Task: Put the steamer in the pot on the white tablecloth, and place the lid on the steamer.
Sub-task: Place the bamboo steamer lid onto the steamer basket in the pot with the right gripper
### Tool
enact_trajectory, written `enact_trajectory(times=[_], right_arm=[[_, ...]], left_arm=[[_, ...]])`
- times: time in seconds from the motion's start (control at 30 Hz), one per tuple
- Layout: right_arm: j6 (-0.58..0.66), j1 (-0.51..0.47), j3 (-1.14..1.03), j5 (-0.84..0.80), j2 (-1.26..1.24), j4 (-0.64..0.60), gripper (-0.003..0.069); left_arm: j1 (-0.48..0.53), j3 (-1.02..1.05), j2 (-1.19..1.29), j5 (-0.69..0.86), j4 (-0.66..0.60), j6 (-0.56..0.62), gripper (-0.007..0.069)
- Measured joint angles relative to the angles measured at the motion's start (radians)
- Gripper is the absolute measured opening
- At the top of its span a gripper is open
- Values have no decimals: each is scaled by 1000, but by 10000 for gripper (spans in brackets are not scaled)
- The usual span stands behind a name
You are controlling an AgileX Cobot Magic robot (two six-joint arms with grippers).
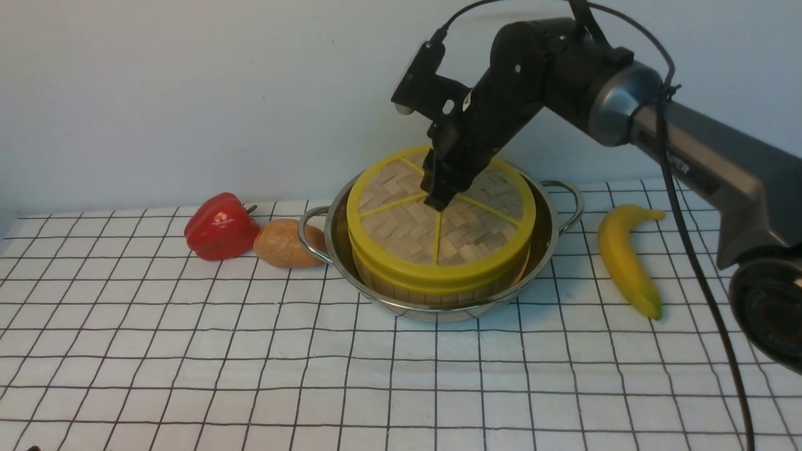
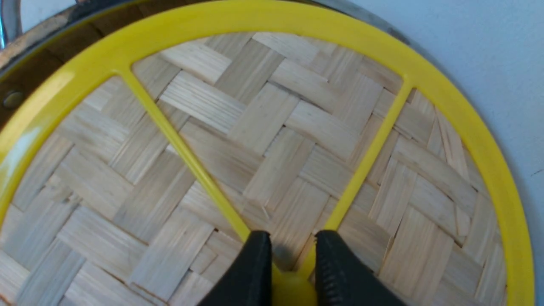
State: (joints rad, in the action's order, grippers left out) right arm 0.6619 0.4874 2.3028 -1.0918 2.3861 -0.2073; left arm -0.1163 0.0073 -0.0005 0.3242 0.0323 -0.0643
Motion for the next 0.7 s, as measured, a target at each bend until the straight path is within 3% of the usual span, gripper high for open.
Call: enact_trajectory(times=[0.4, 0.7], right_arm=[[0, 11, -8, -98, -23, -50, 148], [0, 11, -8, -51, -23, -16, 148]], left_arm=[[0, 0, 0, 0, 0, 0, 482], [0, 0, 0, 0, 0, 0, 482]])
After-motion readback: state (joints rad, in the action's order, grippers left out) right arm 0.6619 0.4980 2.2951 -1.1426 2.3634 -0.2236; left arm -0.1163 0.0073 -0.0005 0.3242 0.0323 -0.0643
